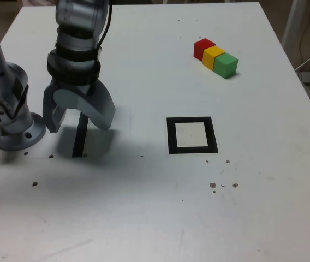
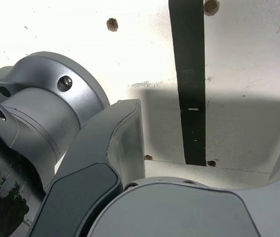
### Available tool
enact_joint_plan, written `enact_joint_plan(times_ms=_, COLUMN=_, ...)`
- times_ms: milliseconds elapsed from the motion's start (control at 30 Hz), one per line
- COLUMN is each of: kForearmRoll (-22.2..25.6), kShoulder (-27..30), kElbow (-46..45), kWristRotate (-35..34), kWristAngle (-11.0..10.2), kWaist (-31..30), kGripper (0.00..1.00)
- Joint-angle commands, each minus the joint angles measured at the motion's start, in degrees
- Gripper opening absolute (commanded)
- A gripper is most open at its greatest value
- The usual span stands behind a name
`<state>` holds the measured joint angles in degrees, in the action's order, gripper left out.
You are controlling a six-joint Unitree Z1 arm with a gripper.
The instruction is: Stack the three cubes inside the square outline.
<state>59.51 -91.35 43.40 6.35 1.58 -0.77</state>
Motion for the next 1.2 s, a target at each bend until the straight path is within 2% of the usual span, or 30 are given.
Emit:
enact_joint_plan(times_ms=0, kForearmRoll=0.25, kShoulder=-0.14, kElbow=0.19, kWristRotate=-0.09, kWristAngle=-0.11, kWaist=-0.11, kGripper=0.99)
enact_joint_plan(times_ms=600, kForearmRoll=0.94, kShoulder=-0.55, kElbow=1.46, kWristRotate=-0.11, kWristAngle=-0.26, kWaist=-0.10, kGripper=0.99)
enact_joint_plan(times_ms=1167, kForearmRoll=6.76, kShoulder=-6.87, kElbow=14.88, kWristRotate=1.05, kWristAngle=-1.76, kWaist=4.33, kGripper=0.99)
